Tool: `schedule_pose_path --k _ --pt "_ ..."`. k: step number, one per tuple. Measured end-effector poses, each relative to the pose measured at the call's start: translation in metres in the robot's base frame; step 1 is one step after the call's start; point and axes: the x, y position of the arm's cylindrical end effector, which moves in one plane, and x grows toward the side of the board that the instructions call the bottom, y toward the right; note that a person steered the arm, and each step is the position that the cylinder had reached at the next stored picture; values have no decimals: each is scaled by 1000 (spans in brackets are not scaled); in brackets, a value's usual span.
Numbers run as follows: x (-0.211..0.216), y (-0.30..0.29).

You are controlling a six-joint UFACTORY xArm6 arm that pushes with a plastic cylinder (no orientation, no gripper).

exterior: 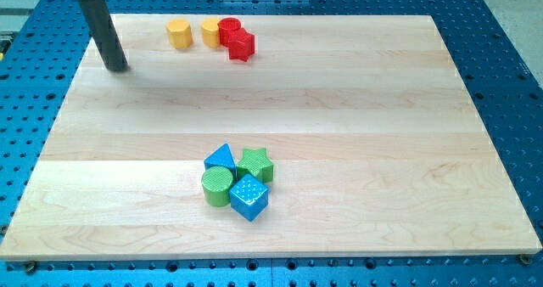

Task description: Move the yellow and red blocks to the top right

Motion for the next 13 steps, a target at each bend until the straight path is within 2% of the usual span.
schedule_pose_path --k 2,3,4,7,8,9,10,11,12,13 --pt "-35 86" --pt "-55 66" --pt "-60 83" --pt "-34 320" --pt "-28 334" --pt "12 319" --pt "48 365" --pt "45 406" --pt "14 410" --pt "20 419"
